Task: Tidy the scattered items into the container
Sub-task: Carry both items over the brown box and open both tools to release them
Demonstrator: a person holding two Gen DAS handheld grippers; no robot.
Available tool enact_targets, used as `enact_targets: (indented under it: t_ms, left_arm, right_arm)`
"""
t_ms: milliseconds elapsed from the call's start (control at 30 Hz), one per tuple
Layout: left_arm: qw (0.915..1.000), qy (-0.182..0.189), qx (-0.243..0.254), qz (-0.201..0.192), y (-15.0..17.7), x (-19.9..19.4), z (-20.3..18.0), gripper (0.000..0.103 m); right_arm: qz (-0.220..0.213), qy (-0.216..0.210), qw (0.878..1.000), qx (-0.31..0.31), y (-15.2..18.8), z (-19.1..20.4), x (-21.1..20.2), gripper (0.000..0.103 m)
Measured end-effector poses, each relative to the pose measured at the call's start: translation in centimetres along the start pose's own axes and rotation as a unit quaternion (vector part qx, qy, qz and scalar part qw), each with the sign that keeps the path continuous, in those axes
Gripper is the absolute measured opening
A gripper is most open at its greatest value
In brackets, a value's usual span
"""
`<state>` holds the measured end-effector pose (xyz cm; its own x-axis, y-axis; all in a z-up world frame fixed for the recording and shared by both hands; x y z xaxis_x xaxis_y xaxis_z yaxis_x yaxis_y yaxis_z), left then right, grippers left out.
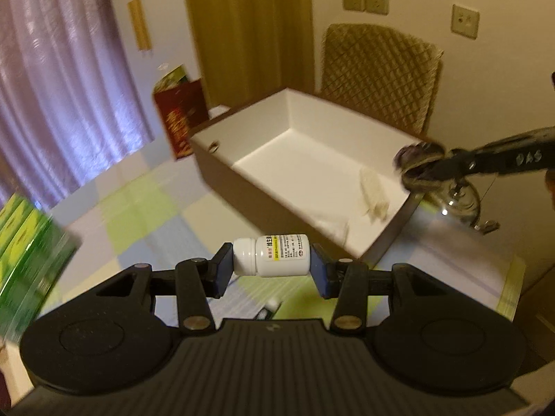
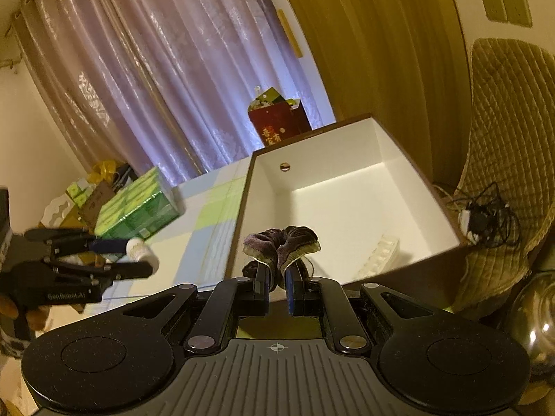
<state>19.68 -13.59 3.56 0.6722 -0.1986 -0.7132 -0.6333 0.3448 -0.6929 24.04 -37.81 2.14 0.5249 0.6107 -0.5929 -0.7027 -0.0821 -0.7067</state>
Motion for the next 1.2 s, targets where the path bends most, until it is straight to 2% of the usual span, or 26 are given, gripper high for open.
enact_targets:
  t_ms: [200, 367, 467, 600, 667, 767, 933, 1100, 1200]
  left_arm:
    - [0.9992, 0.027, 0.028, -0.008, -3.9, 3.7, -2.2, 0.041]
    - [0.9979, 0.048, 0.044, -0.002, -6.0, 7.0, -3.3, 0.041]
    - [0.9970, 0.052, 0.057, 0.009, -6.9, 9.1, -3.9, 0.041]
    - [0.9953, 0.057, 0.074, 0.025, -7.6, 11.9, -3.9, 0.041]
    - [0.9945, 0.053, 0.083, 0.034, -7.9, 13.2, -3.7, 0.041]
    - [0.9930, 0.048, 0.095, 0.050, -8.2, 15.4, -3.3, 0.041]
    - [0.9912, 0.045, 0.094, 0.082, -8.4, 19.3, -2.2, 0.041]
    - [0.9873, 0.042, 0.101, 0.114, -8.7, 22.3, -1.9, 0.041]
    - [0.9840, 0.035, 0.111, 0.135, -8.7, 23.7, -2.1, 0.042]
  right_arm:
    - [0.019, 0.007, 0.999, -0.043, -1.8, -1.8, 2.0, 0.012]
    - [0.050, 0.016, 0.992, -0.112, -3.4, -2.8, 4.5, 0.012]
    - [0.075, 0.019, 0.981, -0.178, -4.0, -2.7, 6.5, 0.012]
    - [0.120, 0.016, 0.957, -0.262, -4.2, -2.5, 9.4, 0.012]
    - [0.142, 0.016, 0.948, -0.285, -4.2, -2.8, 10.8, 0.012]
    - [0.164, 0.022, 0.941, -0.296, -4.3, -3.7, 12.6, 0.012]
    - [0.188, 0.019, 0.936, -0.296, -4.3, -5.2, 15.2, 0.012]
    - [0.212, 0.015, 0.925, -0.316, -4.9, -5.4, 17.1, 0.012]
    - [0.217, 0.017, 0.924, -0.315, -5.3, -5.8, 17.7, 0.012]
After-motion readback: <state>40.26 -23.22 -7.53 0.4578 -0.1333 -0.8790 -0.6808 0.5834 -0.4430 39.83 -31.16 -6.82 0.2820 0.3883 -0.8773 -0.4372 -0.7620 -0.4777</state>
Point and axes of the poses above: each gripper's, at about its wrist camera, not at the fingertips, and x roughly the way its jaws point, z to its left, y to its underside, the point moved 2 cm from there along x, roughly the way its jaws point, and after that the axes turned 2 degrees about z, right-handed, at the moved point
